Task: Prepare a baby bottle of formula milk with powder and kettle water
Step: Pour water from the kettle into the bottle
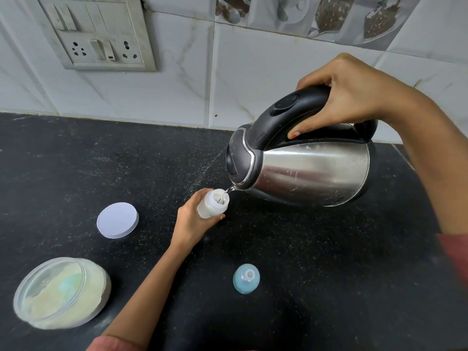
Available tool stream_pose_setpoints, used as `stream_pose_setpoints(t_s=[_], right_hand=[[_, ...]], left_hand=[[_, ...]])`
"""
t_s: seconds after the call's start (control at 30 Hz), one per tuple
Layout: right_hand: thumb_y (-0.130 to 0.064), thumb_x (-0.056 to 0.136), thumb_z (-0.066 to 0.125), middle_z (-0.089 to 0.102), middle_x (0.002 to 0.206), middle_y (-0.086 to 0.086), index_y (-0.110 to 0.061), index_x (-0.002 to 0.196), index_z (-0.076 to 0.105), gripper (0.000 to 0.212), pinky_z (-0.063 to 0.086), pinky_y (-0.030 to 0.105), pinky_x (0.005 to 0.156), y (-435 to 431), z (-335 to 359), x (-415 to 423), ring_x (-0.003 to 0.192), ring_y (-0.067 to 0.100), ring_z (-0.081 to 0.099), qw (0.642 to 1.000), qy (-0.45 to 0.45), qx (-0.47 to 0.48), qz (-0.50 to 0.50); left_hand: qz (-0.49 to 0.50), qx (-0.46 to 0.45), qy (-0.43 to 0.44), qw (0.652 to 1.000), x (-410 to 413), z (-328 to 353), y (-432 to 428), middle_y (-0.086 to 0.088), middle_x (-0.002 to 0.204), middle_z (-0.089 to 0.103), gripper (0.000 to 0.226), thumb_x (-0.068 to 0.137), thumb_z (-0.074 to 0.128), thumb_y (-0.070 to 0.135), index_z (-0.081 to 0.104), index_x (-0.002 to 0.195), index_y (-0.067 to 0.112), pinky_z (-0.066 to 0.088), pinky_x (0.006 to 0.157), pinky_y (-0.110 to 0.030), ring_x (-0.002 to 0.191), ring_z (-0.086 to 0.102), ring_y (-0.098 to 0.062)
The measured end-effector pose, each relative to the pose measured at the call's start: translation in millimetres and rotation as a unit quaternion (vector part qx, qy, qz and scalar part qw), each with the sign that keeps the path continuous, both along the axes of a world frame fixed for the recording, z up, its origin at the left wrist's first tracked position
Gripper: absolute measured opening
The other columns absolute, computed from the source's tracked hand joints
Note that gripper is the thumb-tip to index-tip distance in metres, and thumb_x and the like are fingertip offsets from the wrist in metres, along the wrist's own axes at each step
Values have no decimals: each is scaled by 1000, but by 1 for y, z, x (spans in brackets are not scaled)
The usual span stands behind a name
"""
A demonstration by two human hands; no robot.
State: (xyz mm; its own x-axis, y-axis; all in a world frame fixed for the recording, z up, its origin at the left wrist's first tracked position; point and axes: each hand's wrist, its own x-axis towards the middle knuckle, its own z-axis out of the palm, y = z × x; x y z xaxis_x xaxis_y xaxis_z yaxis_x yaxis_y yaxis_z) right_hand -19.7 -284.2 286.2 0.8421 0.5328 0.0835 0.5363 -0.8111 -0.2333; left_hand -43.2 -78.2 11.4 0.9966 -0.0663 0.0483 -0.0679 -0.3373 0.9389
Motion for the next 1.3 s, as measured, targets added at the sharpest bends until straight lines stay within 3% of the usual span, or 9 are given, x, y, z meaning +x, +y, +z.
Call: stream_pose_setpoints(t_s=[0.43,0.67,1.07,1.3], right_hand=[[-48,53,70,64,71,21,-2,80,67,53,48,47,66,-1,1,1,70,37,59,1000,-5,4,6],[-46,53,70,66,72,18,-5,81,68,50,50,47,68,0,3,1,71,35,60,1000,2,1,3],[-46,54,71,66,72,15,-8,83,68,48,51,47,68,2,5,1,70,32,61,1000,9,-9,1],[-43,55,73,65,72,17,-6,81,68,46,49,44,66,2,5,0,71,35,60,1000,6,-5,4]], left_hand=[[5,8,-8,1000,2,-4,-1,11,111,58,61,63,82,11,55,117,20,32,76,5,103,50,-6],[4,10,-9,1000,2,-4,0,12,112,57,62,64,82,12,54,119,20,33,84,-10,104,49,-5],[8,8,-7,1000,2,-4,0,10,112,58,61,64,82,12,55,118,19,32,77,5,103,50,-6],[8,0,3,1000,0,-3,0,12,111,57,60,65,81,12,54,118,21,34,76,0,104,50,-5]])
